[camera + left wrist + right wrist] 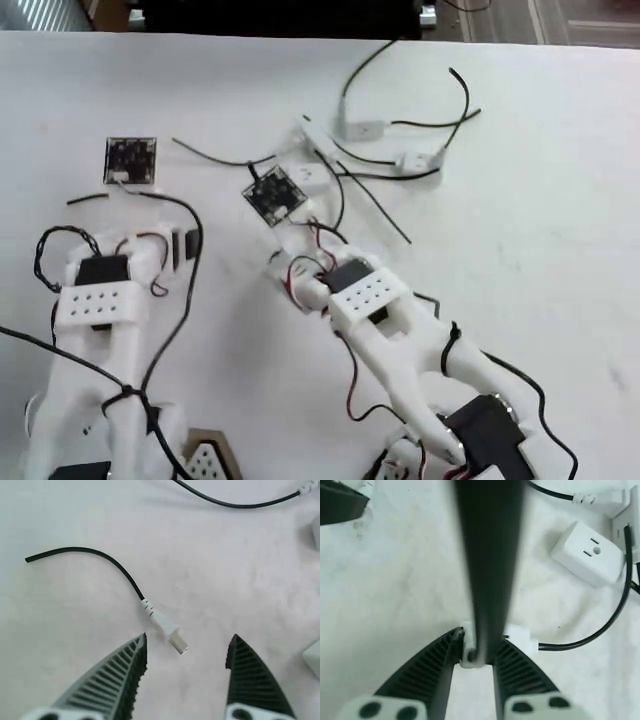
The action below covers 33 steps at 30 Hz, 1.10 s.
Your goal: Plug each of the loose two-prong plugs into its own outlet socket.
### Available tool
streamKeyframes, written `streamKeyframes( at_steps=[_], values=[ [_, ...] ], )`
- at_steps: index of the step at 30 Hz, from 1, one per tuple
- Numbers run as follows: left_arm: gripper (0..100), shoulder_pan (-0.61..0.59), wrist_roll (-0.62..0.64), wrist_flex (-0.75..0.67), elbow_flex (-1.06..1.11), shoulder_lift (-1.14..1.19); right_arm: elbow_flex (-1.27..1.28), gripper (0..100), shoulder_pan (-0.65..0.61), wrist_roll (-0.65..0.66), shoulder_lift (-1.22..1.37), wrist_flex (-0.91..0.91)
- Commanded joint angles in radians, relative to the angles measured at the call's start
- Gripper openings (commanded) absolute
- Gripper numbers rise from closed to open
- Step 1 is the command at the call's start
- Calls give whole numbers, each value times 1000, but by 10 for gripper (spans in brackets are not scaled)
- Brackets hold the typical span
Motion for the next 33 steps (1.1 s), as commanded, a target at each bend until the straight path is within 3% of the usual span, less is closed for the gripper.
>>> streamKeyframes(
  at_steps=[1, 8, 13, 23, 33],
  values=[
    [256, -13, 11, -12, -5, -33, -5, 17, -4, 0, -15, 8],
    [256, -13, 11, -11, -5, -33, -2, 17, -5, -2, -5, 35],
    [256, -13, 11, -11, -5, -31, 74, 17, -4, 8, -2, -44],
    [256, -13, 11, -15, 6, -33, 28, 17, -1, 8, 173, -93],
    [256, -13, 11, -12, 6, -33, -49, 17, 84, 9, -140, -24]
  ],
)
